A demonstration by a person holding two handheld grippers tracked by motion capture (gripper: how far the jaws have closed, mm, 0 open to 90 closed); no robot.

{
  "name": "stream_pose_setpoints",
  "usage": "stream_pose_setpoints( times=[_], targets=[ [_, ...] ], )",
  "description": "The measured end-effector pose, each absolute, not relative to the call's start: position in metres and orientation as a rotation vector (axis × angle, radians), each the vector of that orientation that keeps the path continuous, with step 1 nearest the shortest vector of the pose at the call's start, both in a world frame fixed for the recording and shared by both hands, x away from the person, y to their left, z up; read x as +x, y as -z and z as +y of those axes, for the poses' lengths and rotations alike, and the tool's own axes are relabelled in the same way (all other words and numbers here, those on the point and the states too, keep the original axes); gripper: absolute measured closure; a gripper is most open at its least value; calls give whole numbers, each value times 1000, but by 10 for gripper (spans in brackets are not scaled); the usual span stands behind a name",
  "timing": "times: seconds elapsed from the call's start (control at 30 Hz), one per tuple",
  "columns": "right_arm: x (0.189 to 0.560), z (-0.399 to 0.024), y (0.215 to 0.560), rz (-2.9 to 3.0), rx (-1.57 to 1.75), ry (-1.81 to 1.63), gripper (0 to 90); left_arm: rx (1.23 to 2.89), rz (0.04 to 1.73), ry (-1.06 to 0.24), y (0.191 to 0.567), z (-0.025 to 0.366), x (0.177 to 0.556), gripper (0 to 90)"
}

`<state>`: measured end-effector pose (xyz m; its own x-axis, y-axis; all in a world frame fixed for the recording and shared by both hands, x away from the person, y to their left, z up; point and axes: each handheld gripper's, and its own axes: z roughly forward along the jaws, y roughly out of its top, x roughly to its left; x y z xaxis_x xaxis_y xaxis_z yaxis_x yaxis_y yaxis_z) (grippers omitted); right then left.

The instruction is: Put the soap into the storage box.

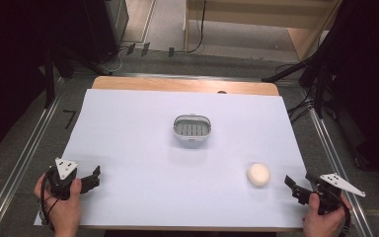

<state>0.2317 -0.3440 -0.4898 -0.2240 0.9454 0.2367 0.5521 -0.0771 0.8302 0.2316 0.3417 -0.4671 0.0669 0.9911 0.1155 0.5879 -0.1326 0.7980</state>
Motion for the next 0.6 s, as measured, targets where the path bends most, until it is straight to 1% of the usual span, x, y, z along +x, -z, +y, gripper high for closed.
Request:
stream_pose_setpoints(
  times=[0.4, 0.53, 0.6],
  targets=[
    [229, -343, 485, 1873, 1578, -1247, 128, 1781, 1569, -918, 467, 342, 231, 74],
    [227, -342, 478, 1912, 1548, -1247, 129, 1780, 1563, -925, 467, 341, 231, 74],
    [229, -339, 471, 1971, 1533, -1171, 128, 1791, 1558, -932, 467, 341, 230, 74]
  ],
)
